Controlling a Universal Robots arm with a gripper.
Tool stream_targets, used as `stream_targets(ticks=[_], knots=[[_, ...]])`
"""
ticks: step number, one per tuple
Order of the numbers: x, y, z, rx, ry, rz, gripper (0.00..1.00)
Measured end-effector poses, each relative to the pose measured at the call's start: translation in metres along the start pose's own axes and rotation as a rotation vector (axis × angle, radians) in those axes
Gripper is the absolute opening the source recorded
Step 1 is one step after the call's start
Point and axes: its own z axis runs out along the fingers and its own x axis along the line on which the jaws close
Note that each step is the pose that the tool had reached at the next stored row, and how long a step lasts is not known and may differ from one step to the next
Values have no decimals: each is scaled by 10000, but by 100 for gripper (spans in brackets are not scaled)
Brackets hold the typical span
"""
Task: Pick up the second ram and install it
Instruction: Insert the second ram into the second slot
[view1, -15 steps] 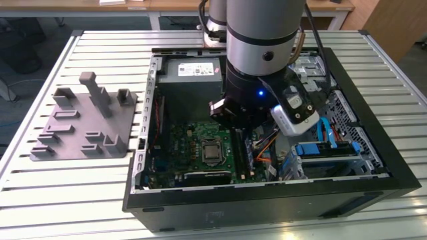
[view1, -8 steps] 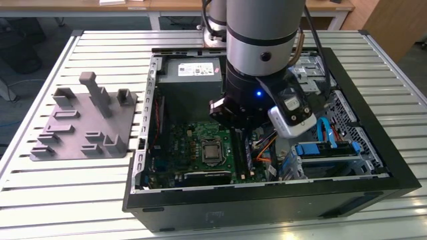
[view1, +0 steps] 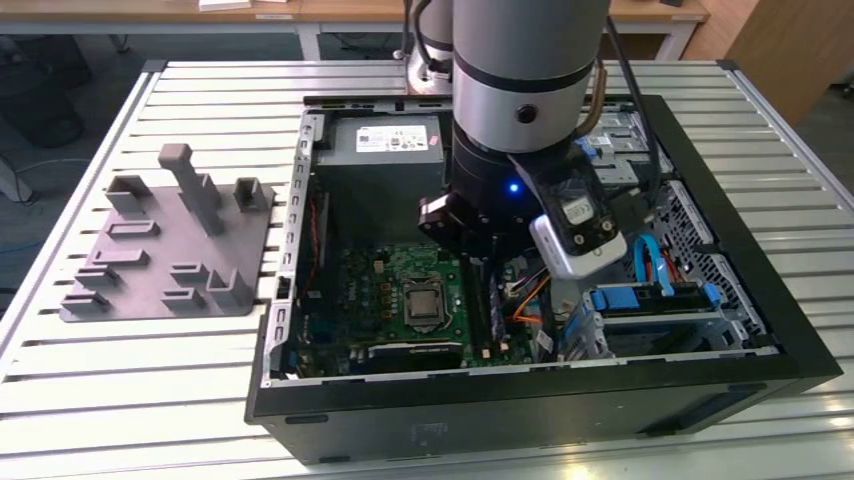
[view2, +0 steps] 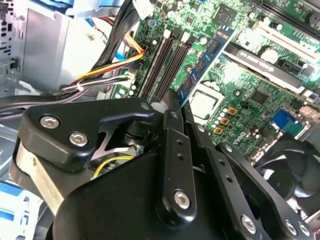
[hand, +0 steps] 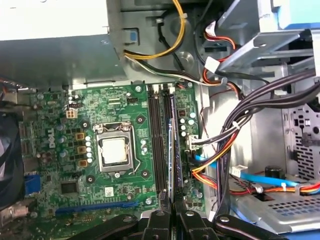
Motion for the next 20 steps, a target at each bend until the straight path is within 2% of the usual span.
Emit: stream_targets(ticks=[9,13,16,18,20], knots=[[0,0,5,49,-10,670,14],[1,0,7,60,-12,811,14],[2,-1,10,-28,2,833,14],[1,0,14,-180,63,807,14],[2,0,18,-274,106,609,14]])
